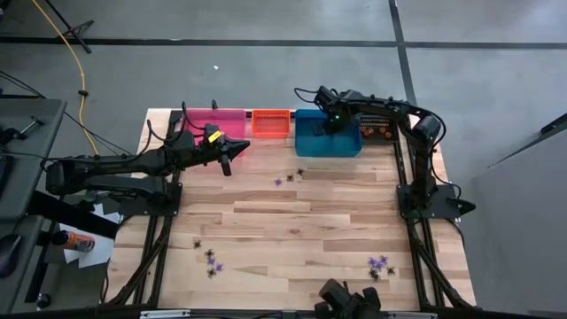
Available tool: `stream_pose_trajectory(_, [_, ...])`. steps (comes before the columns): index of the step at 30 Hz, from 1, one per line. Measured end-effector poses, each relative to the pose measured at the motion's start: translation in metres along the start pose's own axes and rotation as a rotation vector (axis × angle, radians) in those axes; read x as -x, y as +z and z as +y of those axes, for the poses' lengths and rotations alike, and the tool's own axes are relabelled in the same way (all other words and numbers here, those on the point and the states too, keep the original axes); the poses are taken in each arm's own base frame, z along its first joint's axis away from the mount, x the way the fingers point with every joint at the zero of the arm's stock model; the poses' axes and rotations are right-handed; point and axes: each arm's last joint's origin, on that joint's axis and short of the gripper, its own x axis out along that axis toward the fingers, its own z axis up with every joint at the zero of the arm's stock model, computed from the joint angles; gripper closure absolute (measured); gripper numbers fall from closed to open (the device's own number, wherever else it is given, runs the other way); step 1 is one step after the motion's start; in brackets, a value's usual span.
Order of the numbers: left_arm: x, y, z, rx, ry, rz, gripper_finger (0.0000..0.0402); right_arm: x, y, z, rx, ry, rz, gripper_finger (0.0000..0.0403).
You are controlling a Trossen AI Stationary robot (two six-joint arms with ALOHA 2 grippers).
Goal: Sort Halloween decoration
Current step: Put the black spider toy into the blue bin
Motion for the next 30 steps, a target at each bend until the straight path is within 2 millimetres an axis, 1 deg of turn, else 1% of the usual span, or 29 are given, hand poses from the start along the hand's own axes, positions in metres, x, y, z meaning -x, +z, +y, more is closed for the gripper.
stream_pose_trajectory(7, [0.000,0.000,0.000,0.000,0.000,0.000,0.0401,0.000,0.000,-0.002,0.033,-0.004,0.007,0.0206])
stream_pose_trajectory(9, [0.000,0.000,0.000,0.000,0.000,0.001,0.0401,0.004,0.000,-0.002,0.039,0.003,0.001,0.0178])
stream_pose_trajectory(11, [0.000,0.000,0.000,-0.001,0.000,0.001,0.0401,0.013,0.002,-0.002,0.070,0.035,-0.028,0.0160])
stream_pose_trajectory(13, [0.000,0.000,0.000,-0.002,0.001,0.003,0.0401,0.026,0.002,-0.002,0.110,0.076,-0.061,0.0152])
stream_pose_trajectory(15, [0.000,-0.001,0.000,-0.002,0.003,0.008,0.0401,0.044,-0.001,-0.002,0.168,0.115,-0.080,0.0150])
stream_pose_trajectory(17, [0.000,-0.002,0.001,-0.002,0.006,0.016,0.0401,0.065,-0.010,-0.001,0.240,0.144,-0.093,0.0149])
stream_pose_trajectory(20, [0.000,-0.003,0.001,-0.003,0.012,0.031,0.0401,0.100,-0.038,0.008,0.368,0.192,-0.136,0.0149])
stream_pose_trajectory(22, [0.000,-0.004,0.001,-0.003,0.015,0.040,0.0401,0.119,-0.064,0.014,0.436,0.237,-0.182,0.0149])
stream_pose_trajectory(24, [0.000,-0.005,0.002,-0.004,0.018,0.047,0.0401,0.135,-0.096,0.018,0.493,0.303,-0.239,0.0149])
stream_pose_trajectory(27, [0.000,-0.005,0.002,-0.004,0.019,0.049,0.0401,0.147,-0.150,0.020,0.534,0.431,-0.293,0.0149])
stream_pose_trajectory(30, [0.000,-0.005,0.002,-0.004,0.019,0.050,0.0401,0.145,-0.203,0.015,0.514,0.573,-0.278,0.0149])
